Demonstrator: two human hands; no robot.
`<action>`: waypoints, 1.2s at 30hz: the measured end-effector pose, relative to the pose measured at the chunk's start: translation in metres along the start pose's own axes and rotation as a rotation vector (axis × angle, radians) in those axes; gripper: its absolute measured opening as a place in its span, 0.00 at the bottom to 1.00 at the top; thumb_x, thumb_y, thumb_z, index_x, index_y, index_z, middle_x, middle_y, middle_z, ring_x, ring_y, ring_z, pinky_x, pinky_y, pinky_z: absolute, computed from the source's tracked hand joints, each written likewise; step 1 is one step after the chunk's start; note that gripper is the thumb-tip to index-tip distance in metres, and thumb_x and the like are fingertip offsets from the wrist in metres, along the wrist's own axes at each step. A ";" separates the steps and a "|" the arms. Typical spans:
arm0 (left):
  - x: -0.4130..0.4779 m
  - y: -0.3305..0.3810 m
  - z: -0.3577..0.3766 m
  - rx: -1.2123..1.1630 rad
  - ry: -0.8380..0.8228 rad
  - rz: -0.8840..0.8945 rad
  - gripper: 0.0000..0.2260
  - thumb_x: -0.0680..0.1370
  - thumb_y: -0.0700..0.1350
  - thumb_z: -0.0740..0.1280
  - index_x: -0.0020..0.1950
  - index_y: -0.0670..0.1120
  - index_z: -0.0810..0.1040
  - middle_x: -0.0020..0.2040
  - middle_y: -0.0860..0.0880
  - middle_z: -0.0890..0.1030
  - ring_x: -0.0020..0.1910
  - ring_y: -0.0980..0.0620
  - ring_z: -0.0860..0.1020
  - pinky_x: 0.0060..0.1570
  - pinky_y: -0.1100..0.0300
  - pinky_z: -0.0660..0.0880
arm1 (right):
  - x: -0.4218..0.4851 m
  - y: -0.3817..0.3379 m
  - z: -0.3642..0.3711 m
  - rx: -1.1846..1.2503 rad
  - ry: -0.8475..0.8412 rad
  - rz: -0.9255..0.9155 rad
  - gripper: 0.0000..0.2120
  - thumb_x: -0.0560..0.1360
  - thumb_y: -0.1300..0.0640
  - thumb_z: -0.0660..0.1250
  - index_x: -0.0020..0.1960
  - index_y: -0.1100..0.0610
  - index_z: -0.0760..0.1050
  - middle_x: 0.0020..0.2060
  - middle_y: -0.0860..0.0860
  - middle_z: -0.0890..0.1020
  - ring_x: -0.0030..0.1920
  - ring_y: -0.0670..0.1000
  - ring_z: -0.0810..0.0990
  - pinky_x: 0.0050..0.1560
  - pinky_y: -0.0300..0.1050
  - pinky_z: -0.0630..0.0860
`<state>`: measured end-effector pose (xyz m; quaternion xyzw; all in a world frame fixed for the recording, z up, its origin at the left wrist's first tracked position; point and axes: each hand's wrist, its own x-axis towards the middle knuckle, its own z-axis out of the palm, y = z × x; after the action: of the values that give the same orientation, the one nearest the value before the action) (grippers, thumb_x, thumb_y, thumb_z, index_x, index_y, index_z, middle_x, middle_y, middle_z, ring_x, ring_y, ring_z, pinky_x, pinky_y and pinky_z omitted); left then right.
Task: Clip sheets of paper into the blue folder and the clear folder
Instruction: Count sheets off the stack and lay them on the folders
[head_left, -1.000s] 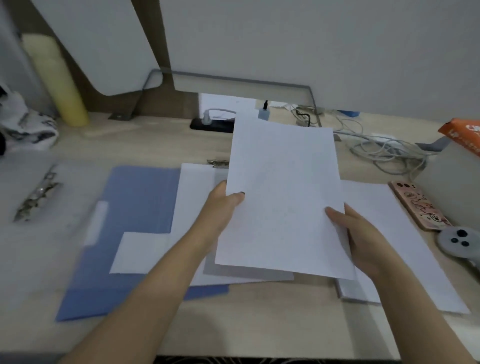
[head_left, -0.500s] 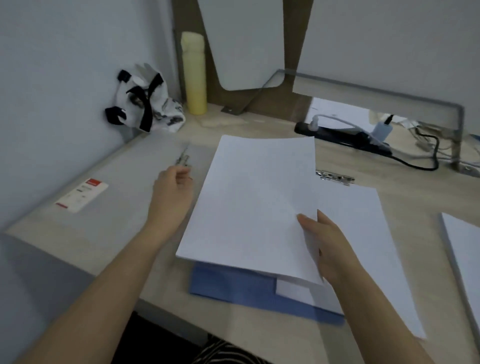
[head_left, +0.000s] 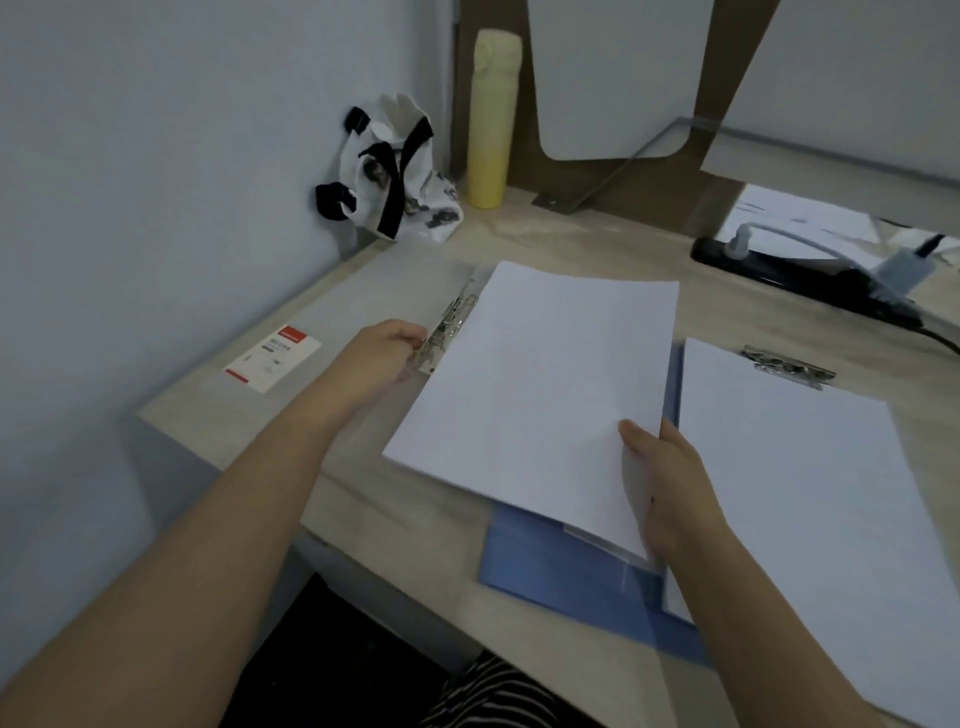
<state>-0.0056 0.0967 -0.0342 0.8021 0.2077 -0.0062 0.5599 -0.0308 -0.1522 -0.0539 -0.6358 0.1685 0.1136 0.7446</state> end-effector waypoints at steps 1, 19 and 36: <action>0.000 -0.001 -0.001 -0.016 -0.010 -0.008 0.17 0.78 0.31 0.54 0.63 0.39 0.75 0.54 0.46 0.74 0.48 0.53 0.73 0.41 0.67 0.70 | 0.000 0.001 0.001 -0.010 0.001 -0.001 0.13 0.78 0.60 0.60 0.61 0.53 0.72 0.56 0.53 0.79 0.52 0.54 0.78 0.56 0.49 0.75; 0.022 0.019 0.012 -0.062 -0.073 0.055 0.20 0.79 0.36 0.55 0.71 0.43 0.67 0.72 0.46 0.68 0.69 0.50 0.68 0.59 0.64 0.66 | -0.003 0.006 0.007 -0.160 0.030 -0.058 0.12 0.78 0.57 0.60 0.61 0.50 0.72 0.47 0.43 0.78 0.51 0.48 0.76 0.63 0.46 0.69; 0.030 0.030 0.001 -0.196 -0.226 0.092 0.13 0.81 0.48 0.54 0.50 0.50 0.79 0.51 0.54 0.77 0.53 0.59 0.73 0.63 0.58 0.67 | -0.001 0.007 0.006 -0.172 0.045 -0.037 0.10 0.79 0.57 0.59 0.58 0.49 0.71 0.49 0.45 0.78 0.52 0.49 0.75 0.58 0.44 0.68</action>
<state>0.0325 0.0974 -0.0155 0.7463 0.1059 -0.0503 0.6552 -0.0331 -0.1447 -0.0588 -0.7028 0.1630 0.0993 0.6853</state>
